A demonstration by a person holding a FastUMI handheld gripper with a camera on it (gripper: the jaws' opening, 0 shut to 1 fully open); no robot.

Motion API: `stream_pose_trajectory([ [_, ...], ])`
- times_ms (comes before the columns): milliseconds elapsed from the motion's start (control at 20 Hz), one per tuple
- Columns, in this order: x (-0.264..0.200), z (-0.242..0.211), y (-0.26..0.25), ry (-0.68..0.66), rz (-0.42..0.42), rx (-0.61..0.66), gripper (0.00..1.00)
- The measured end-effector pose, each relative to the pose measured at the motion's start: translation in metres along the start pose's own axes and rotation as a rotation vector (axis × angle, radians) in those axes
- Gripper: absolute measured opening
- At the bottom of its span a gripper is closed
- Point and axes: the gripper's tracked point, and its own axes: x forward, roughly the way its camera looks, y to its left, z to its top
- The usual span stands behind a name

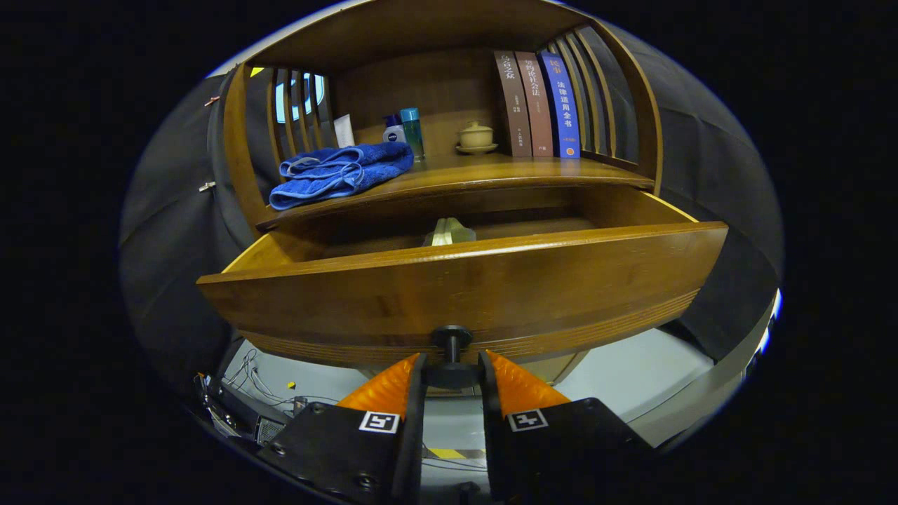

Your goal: Pull open the drawer, take out the items inside it, and place them on the countertop above the cabinet.

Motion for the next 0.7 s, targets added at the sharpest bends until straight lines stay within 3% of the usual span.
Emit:
stream_pose_trajectory([
  [300, -0.034, -0.02, 0.001, 0.012, 0.013, 0.004, 0.41],
  [700, -0.045, -0.037, -0.003, 0.037, -0.002, -0.005, 0.41],
])
